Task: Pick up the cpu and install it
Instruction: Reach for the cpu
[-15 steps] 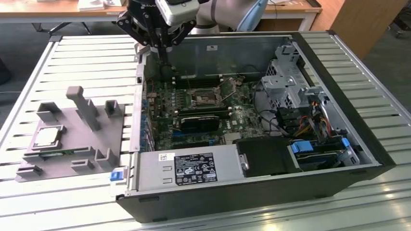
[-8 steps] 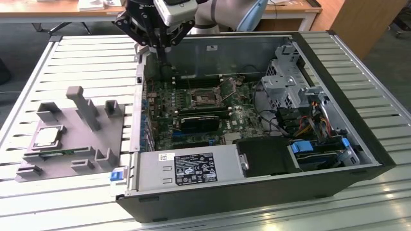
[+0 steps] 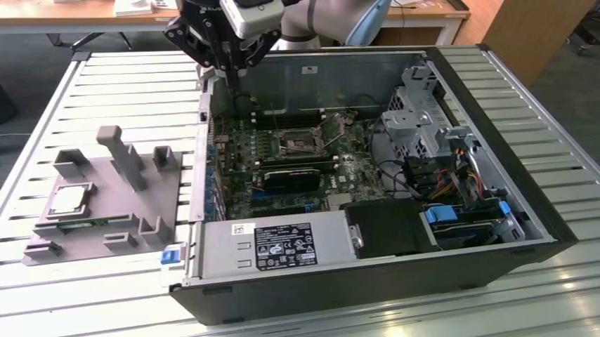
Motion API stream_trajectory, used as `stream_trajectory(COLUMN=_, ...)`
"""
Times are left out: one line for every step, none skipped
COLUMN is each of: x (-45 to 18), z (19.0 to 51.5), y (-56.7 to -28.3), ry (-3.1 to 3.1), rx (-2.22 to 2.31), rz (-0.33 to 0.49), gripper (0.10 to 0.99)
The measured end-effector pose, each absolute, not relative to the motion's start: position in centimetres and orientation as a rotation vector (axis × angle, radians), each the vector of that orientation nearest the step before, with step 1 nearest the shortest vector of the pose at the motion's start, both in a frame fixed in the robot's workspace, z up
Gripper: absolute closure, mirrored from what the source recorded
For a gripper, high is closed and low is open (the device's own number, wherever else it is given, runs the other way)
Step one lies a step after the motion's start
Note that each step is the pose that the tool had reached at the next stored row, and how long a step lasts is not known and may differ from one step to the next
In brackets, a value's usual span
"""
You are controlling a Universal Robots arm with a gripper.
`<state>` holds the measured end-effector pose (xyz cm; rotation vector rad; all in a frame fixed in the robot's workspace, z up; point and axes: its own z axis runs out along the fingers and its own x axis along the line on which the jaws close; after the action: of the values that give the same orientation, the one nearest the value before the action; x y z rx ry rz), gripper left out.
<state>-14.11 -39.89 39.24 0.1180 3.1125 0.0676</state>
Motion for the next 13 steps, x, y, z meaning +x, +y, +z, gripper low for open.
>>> stream_trajectory(x=-14.16, z=39.23, y=-39.89, ry=3.113, rx=0.118, rz=0.068, gripper=0.980)
stream_trajectory(x=-14.20, z=39.23, y=-39.89, ry=3.113, rx=0.118, rz=0.068, gripper=0.980)
stream_trajectory(x=-14.25, z=39.22, y=-39.89, ry=3.112, rx=0.118, rz=0.068, gripper=0.980)
stream_trajectory(x=-14.29, z=39.22, y=-39.89, ry=3.112, rx=0.118, rz=0.068, gripper=0.980)
stream_trajectory(x=-14.33, z=39.21, y=-39.89, ry=3.112, rx=0.118, rz=0.068, gripper=0.980)
stream_trajectory(x=-14.38, z=39.21, y=-39.89, ry=3.112, rx=0.118, rz=0.068, gripper=0.980)
stream_trajectory(x=-14.43, z=39.20, y=-39.89, ry=3.112, rx=0.118, rz=0.068, gripper=0.980)
stream_trajectory(x=-14.48, z=39.19, y=-39.90, ry=3.112, rx=0.118, rz=0.068, gripper=0.980)
stream_trajectory(x=-14.54, z=39.19, y=-39.90, ry=3.112, rx=0.118, rz=0.068, gripper=0.980)
stream_trajectory(x=-14.61, z=39.19, y=-39.90, ry=3.113, rx=0.118, rz=0.068, gripper=0.980)
stream_trajectory(x=-14.68, z=39.19, y=-39.89, ry=3.113, rx=0.118, rz=0.068, gripper=0.980)
stream_trajectory(x=-14.75, z=39.18, y=-39.90, ry=3.112, rx=0.118, rz=0.068, gripper=0.980)
stream_trajectory(x=-14.85, z=39.18, y=-39.89, ry=3.113, rx=0.118, rz=0.068, gripper=0.980)
